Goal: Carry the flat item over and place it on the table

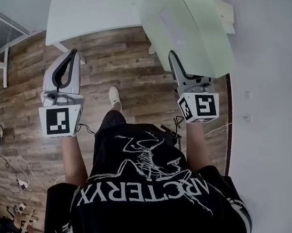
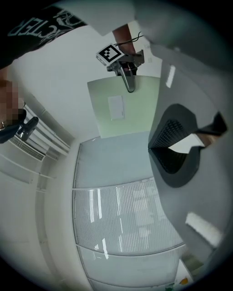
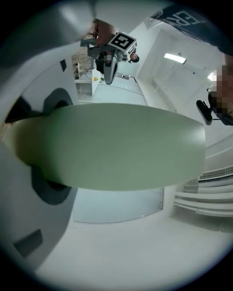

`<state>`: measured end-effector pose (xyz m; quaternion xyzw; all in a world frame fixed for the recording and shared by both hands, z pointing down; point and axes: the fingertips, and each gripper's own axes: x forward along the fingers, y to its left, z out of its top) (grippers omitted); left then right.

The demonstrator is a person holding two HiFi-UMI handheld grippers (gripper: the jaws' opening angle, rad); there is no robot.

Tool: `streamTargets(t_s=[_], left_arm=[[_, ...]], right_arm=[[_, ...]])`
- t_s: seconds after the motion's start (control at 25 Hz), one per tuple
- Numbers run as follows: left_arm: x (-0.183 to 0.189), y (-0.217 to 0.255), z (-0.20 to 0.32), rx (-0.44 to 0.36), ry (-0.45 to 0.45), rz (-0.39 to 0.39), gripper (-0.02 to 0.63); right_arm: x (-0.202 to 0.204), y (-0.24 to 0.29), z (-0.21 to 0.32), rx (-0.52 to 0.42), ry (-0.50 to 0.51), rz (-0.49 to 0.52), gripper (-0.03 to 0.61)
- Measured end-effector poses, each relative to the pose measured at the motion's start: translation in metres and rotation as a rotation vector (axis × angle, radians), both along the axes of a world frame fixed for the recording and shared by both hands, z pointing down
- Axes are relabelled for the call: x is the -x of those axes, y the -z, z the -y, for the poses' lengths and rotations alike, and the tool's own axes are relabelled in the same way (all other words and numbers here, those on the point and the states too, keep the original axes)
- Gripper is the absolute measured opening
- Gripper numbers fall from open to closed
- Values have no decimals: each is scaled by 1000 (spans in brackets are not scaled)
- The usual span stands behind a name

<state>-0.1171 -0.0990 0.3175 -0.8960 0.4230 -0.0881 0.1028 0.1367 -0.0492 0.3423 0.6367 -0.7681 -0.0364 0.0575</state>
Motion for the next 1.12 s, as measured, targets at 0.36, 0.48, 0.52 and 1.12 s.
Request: streamTargets(t_s=[0.36, 0.48, 0.52, 1.12], left_arm=[[37, 8, 152, 43, -19, -20, -2], [31, 1, 174, 60, -21, -23, -2], [30, -1, 180, 62, -19, -27, -2], [-8, -20, 215, 91, 52, -12, -2]], right_arm=[[37, 15, 145, 18, -38, 0, 265], [32, 10, 173, 22, -43, 3, 265], [30, 8, 182, 22, -44, 6, 265], [-29, -106, 297, 193, -117, 12, 265]])
